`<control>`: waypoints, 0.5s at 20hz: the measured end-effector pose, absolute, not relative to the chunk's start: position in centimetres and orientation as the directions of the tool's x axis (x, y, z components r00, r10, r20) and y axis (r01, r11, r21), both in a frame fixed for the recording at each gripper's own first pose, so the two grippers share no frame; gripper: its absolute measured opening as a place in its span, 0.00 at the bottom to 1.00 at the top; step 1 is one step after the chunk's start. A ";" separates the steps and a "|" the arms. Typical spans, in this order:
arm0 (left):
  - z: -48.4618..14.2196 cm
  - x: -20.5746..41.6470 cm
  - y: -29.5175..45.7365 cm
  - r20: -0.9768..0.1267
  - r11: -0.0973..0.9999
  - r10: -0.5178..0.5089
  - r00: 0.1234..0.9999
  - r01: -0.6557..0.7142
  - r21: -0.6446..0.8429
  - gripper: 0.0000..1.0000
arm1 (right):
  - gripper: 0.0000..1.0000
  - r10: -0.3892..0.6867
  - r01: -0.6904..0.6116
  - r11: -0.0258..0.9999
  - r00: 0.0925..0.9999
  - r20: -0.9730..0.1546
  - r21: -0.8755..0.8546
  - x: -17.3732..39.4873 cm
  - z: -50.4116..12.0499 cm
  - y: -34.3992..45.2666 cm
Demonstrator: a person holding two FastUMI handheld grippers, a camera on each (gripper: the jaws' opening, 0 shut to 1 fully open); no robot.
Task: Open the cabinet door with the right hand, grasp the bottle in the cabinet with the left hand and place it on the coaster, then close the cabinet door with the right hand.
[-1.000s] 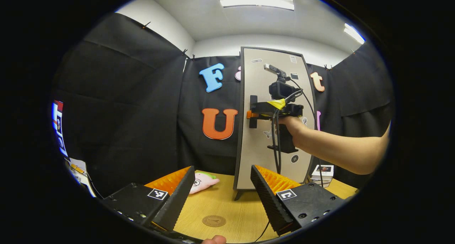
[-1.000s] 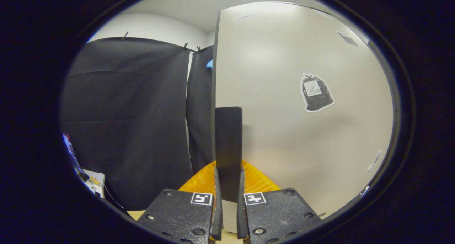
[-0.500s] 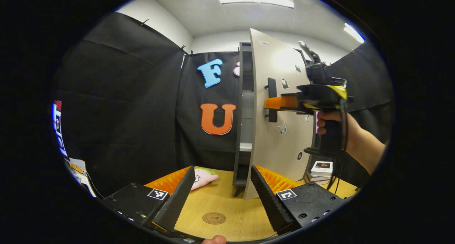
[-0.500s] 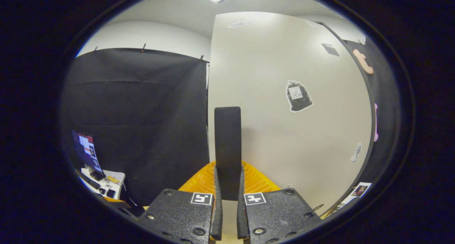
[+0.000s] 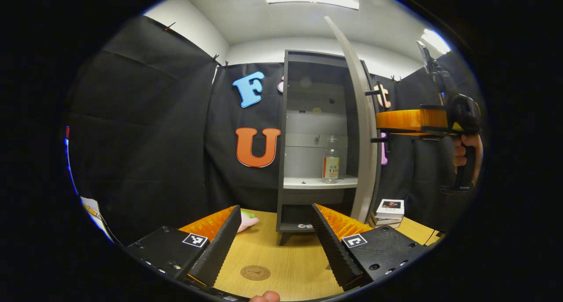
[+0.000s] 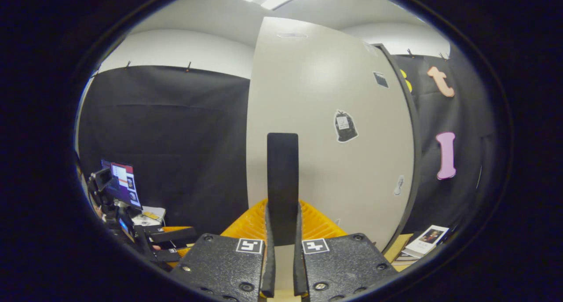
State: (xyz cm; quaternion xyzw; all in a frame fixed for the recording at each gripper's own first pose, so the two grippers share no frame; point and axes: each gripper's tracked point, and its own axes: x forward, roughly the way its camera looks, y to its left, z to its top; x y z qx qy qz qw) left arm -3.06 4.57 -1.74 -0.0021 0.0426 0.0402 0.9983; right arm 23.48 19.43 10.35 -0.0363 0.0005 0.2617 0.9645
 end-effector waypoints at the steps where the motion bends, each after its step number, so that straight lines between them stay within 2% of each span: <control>1: -1.9 -2.9 4.0 -0.089 0.998 0.068 0.994 -0.068 0.001 0.95 | 0.19 0.487 -0.487 0.870 0.873 -0.017 -0.074 23.3 10.3 19.0; 10: -1.5 -1.7 -1.7 -0.084 0.998 -0.067 0.994 0.067 -0.002 0.95 | 0.19 0.279 -0.277 0.959 0.960 0.025 -0.060 22.4 10.5 15.9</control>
